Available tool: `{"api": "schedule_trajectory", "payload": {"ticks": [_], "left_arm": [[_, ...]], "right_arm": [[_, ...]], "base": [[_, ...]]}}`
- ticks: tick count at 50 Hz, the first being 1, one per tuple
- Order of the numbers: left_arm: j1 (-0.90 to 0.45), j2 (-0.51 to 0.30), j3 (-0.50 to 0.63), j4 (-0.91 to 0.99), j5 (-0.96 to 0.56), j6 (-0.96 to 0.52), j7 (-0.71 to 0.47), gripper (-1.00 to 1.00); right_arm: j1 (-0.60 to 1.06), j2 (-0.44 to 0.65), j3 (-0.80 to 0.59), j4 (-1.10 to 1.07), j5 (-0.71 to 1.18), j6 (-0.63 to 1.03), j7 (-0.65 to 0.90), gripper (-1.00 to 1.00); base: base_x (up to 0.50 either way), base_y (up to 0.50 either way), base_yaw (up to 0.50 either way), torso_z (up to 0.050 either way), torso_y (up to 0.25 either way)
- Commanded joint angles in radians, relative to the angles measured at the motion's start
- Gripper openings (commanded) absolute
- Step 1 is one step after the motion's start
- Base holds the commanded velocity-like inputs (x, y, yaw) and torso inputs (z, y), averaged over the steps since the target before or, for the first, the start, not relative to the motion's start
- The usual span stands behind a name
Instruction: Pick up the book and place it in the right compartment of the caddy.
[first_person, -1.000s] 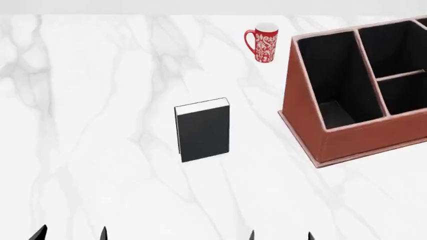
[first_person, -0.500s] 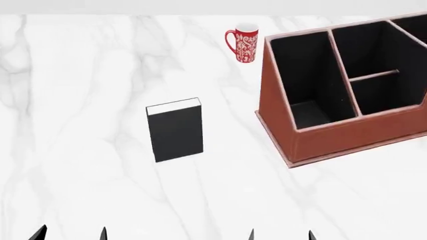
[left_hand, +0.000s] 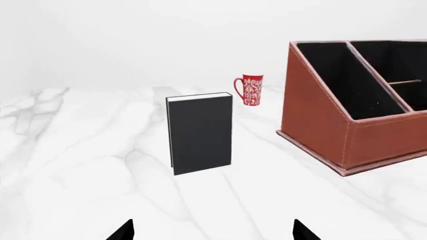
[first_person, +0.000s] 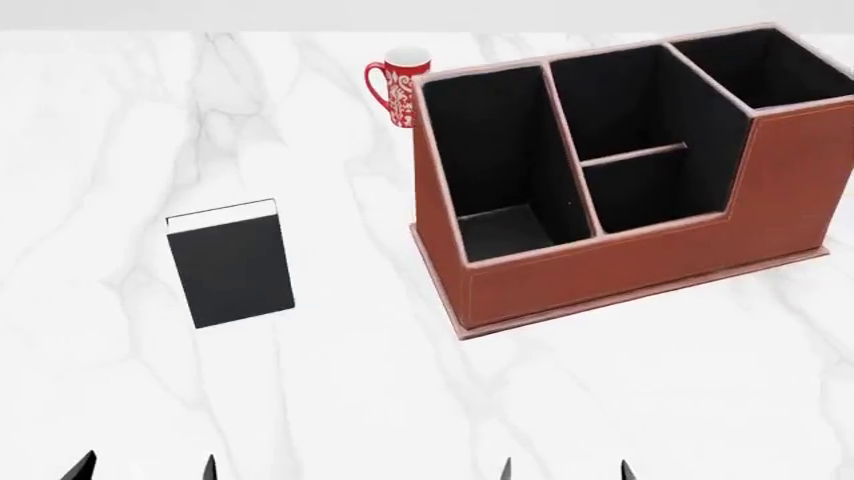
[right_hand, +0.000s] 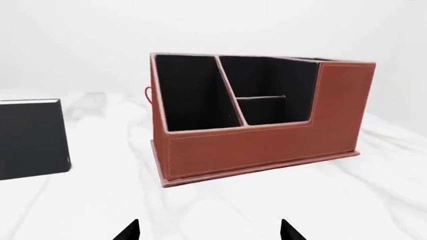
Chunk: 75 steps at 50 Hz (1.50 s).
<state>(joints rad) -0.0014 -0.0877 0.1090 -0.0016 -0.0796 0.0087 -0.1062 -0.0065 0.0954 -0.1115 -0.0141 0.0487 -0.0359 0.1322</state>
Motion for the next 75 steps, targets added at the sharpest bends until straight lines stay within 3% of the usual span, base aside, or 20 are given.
{"api": "schedule_trajectory", "payload": {"ticks": [1, 12, 17, 20, 23, 28, 31, 32, 34, 35, 38, 39, 41, 49, 56, 75], "left_arm": [[0.001, -0.016, 0.013, 0.001, -0.011, 0.003, -0.017, 1.0], [0.002, -0.037, 0.011, 0.07, -0.038, -0.057, -0.032, 1.0], [-0.016, -0.079, -0.024, 0.246, -0.089, -0.258, -0.049, 1.0], [-0.058, -0.115, -0.055, 0.38, -0.116, -0.426, -0.075, 1.0], [-0.078, -0.134, -0.139, 0.476, -0.15, -0.549, -0.133, 1.0], [0.043, -0.195, -0.425, 0.734, -0.165, -0.692, -0.259, 1.0], [0.14, -0.196, -0.675, 0.865, -0.242, -0.76, -0.262, 1.0], [0.197, -0.185, -0.823, 0.926, -0.28, -0.785, -0.255, 1.0], [0.242, -0.171, -0.949, 0.964, -0.318, -0.803, -0.244, 1.0], [0.296, -0.149, -1.09, 0.992, -0.353, -0.802, -0.223, 1.0], [0.345, -0.111, -1.277, 1.0, -0.438, -0.792, -0.18, 1.0], [0.384, -0.074, -1.409, 0.988, -0.493, -0.769, -0.148, 1.0], [0.421, -0.031, -1.504, 0.963, -0.519, -0.725, -0.109, 1.0], [0.455, 0.046, -1.535, 0.911, -0.471, -0.621, -0.053, 1.0], [0.465, 0.059, -1.551, 0.905, -0.476, -0.6, -0.046, 1.0], [0.472, 0.05, -1.518, 0.906, -0.463, -0.591, -0.06, 1.0]], "right_arm": [[-0.001, 0.012, -0.02, 0.0, 0.009, -0.01, 0.013, 1.0], [0.004, 0.03, -0.019, -0.085, 0.047, 0.095, 0.021, 1.0], [0.051, 0.054, -0.009, -0.205, 0.063, 0.235, 0.033, 1.0], [0.154, 0.069, 0.01, -0.33, 0.113, 0.45, 0.036, 1.0], [0.262, 0.073, 0.017, -0.366, 0.126, 0.565, 0.05, 1.0], [0.442, 0.075, 0.031, -0.372, 0.166, 0.727, 0.049, 1.0], [0.538, 0.073, 0.026, -0.359, 0.158, 0.774, 0.066, 1.0], [0.585, 0.068, 0.029, -0.348, 0.167, 0.813, 0.068, 1.0], [0.623, 0.064, 0.032, -0.334, 0.178, 0.842, 0.067, 1.0], [0.666, 0.06, 0.023, -0.308, 0.179, 0.861, 0.065, 1.0], [0.72, 0.051, 0.015, -0.265, 0.176, 0.872, 0.071, 1.0], [0.777, 0.038, 0.008, -0.218, 0.172, 0.886, 0.076, 1.0], [0.849, 0.025, -0.013, -0.157, 0.164, 0.898, 0.078, 1.0], [1.113, -0.038, -0.134, 0.171, 0.098, 0.834, 0.082, 1.0], [1.265, -0.086, -0.135, 0.417, 0.134, 0.768, 0.112, 1.0], [1.32, -0.066, -0.2, 0.568, 0.183, 0.641, 0.179, 1.0]], "base": [[0.0, 0.0, 0.0, 0.0, 0.0], [0.0, 0.0, 0.0, 0.0, 0.0], [0.0, 0.0, 0.0, 0.0, 0.0], [0.0, 0.0, 0.0, 0.0, 0.0], [0.0, 0.0, 0.0, 0.0, 0.0], [0.0, 0.0, 0.0, 0.0, 0.0], [0.0, 0.0, 0.0, 0.0, 0.0], [0.0, 0.0, 0.0, 0.0, 0.0], [0.0, 0.0, 0.0, 0.0, 0.0], [0.0, 0.0, 0.0, 0.0, 0.0], [0.0, 0.0, 0.0, 0.0, 0.0], [0.0, 0.0, 0.0, 0.0, 0.0], [0.0, 0.0, 0.0, 0.0, 0.0], [0.0, 0.0, 0.0, 0.0, 0.0], [0.0, 0.0, 0.0, 0.0, 0.0], [0.0, 0.0, 0.0, 0.0, 0.0]]}}
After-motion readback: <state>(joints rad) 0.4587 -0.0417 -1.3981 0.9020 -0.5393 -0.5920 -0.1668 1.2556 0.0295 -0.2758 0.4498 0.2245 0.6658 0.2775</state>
